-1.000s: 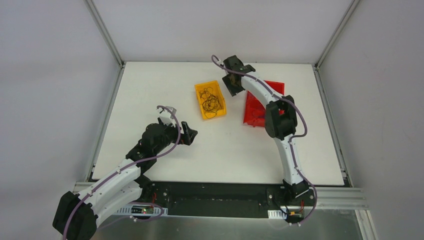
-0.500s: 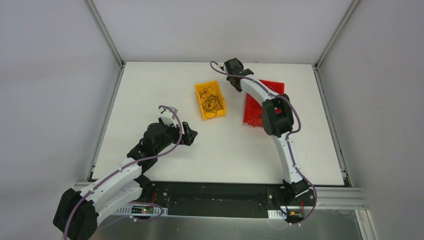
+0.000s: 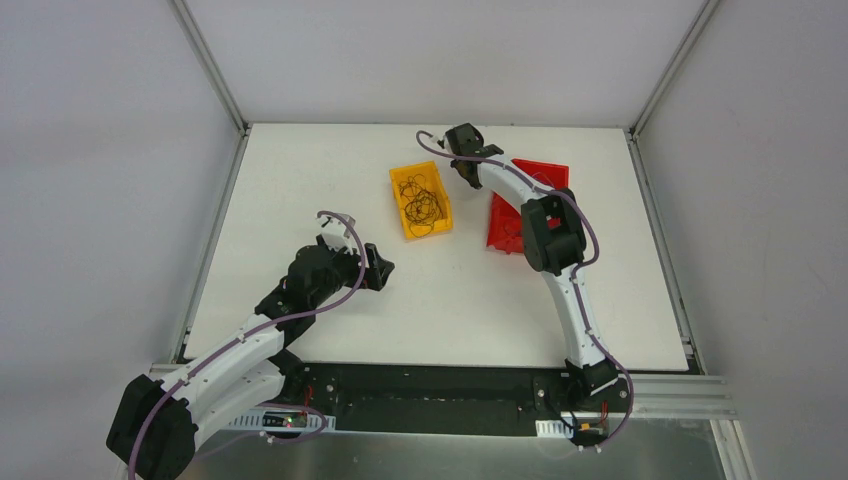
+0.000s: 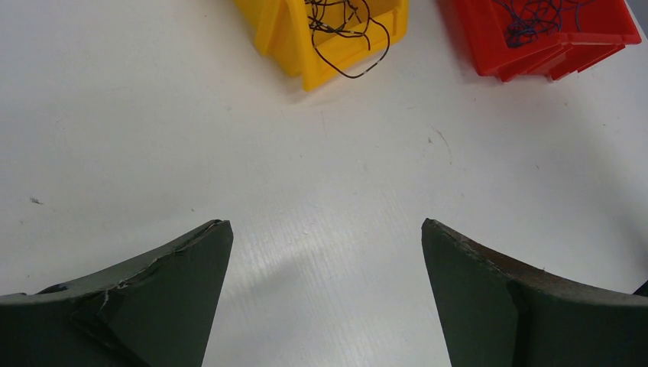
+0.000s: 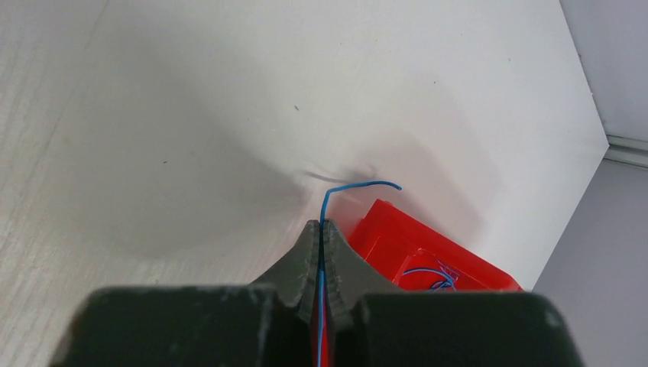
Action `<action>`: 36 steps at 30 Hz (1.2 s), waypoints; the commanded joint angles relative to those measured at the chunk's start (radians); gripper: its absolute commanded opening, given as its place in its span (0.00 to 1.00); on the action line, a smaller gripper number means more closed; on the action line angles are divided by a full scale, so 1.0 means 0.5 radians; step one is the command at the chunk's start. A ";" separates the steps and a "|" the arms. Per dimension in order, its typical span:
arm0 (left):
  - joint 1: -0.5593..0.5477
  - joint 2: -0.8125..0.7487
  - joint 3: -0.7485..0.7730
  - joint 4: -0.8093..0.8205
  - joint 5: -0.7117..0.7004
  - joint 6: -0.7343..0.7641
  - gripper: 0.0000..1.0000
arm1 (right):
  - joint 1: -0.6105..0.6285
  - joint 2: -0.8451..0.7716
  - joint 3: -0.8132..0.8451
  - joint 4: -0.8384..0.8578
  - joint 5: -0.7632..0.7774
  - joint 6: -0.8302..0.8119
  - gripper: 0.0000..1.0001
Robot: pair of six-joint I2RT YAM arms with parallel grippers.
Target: Untangle the cables
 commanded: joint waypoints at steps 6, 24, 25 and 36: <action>-0.013 -0.016 0.045 0.061 -0.010 0.031 0.99 | -0.073 -0.359 -0.060 0.049 -0.275 0.345 0.00; -0.013 -0.063 0.039 0.045 0.020 0.021 0.99 | -0.797 -1.114 -1.067 0.454 -1.449 1.412 0.00; -0.013 -0.062 0.038 0.046 0.021 0.020 0.99 | -0.807 -1.130 -1.087 0.455 -1.453 1.419 0.00; -0.013 -0.085 0.035 0.028 -0.008 0.029 0.99 | -0.823 -1.240 -1.147 0.345 -1.378 1.502 0.00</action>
